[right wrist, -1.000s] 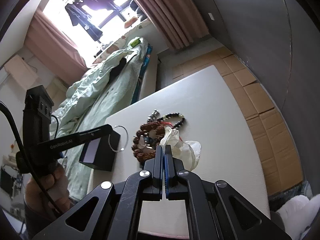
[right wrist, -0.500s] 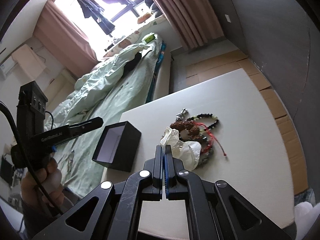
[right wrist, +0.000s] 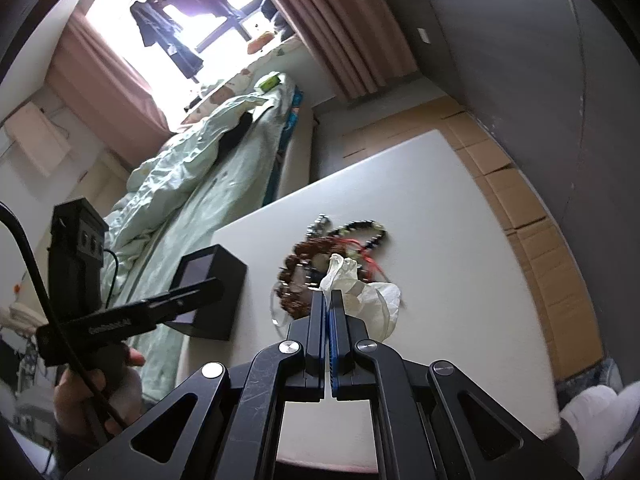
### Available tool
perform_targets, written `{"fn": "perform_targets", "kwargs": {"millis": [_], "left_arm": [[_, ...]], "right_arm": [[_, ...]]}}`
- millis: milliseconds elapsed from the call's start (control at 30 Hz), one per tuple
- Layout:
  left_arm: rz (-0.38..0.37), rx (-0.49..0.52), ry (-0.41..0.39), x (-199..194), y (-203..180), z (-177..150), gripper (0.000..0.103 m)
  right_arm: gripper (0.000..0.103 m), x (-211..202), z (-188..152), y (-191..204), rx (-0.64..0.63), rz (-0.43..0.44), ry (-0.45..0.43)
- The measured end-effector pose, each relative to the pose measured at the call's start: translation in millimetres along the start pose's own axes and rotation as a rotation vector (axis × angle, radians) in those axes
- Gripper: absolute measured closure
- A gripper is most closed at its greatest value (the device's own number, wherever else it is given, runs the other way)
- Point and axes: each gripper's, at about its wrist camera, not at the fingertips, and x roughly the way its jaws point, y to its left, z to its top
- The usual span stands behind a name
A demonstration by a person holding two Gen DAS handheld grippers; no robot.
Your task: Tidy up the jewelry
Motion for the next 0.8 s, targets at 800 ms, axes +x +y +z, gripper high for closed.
{"fn": "perform_targets", "kwargs": {"millis": [800], "left_arm": [[0.114,0.115,0.08,42,-18,17,0.04]], "right_arm": [[0.1,6,-18,-56,0.112,-0.01,0.03]]}}
